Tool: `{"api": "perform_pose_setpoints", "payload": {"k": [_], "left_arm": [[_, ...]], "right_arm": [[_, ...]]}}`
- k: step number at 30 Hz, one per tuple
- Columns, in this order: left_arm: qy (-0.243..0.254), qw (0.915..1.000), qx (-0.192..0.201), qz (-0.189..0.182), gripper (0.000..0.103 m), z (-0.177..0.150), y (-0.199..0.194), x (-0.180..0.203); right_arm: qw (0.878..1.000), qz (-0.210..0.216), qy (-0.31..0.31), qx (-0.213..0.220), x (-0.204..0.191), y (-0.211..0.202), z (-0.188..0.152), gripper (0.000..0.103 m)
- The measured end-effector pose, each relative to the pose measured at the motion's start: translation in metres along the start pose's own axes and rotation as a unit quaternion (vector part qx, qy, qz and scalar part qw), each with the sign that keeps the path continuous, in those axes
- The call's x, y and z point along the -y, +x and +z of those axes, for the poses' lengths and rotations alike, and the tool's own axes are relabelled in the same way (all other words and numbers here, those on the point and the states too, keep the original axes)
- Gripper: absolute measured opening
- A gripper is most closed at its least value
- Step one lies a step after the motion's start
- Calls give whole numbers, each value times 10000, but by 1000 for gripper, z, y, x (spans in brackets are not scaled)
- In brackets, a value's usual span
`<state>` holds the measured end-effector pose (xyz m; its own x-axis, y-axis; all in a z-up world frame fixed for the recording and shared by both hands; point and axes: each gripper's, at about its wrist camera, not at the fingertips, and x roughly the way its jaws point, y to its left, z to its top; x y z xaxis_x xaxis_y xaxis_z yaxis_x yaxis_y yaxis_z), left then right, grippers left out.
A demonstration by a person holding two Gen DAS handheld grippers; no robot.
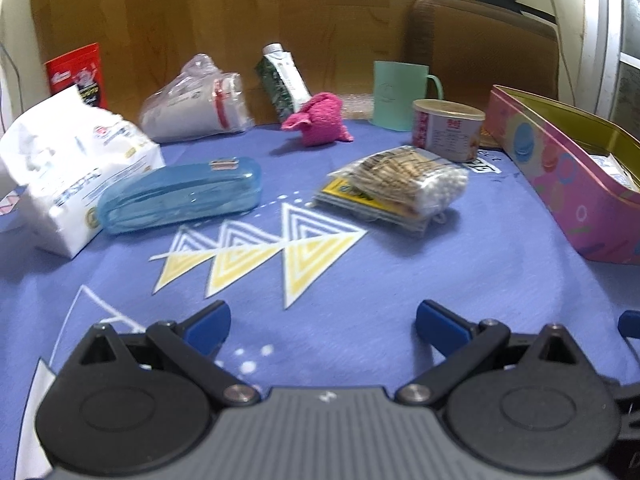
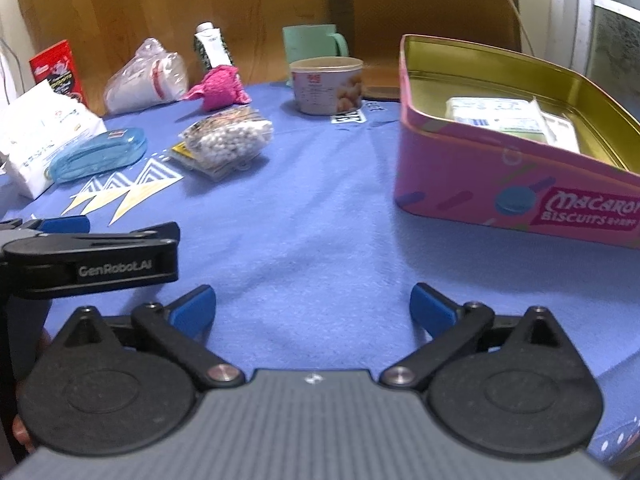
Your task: Organize soft objects
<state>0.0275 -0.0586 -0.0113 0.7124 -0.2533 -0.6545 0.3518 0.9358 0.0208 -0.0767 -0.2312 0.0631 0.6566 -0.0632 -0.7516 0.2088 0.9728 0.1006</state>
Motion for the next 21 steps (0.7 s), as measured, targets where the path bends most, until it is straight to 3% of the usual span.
{"api": "perform_pose_setpoints", "payload": {"k": [21], "left_arm": [[-68, 9999, -10, 81, 103, -3, -4, -7]], "right_arm": [[9998, 135, -140, -37, -13, 3, 4, 103]]}}
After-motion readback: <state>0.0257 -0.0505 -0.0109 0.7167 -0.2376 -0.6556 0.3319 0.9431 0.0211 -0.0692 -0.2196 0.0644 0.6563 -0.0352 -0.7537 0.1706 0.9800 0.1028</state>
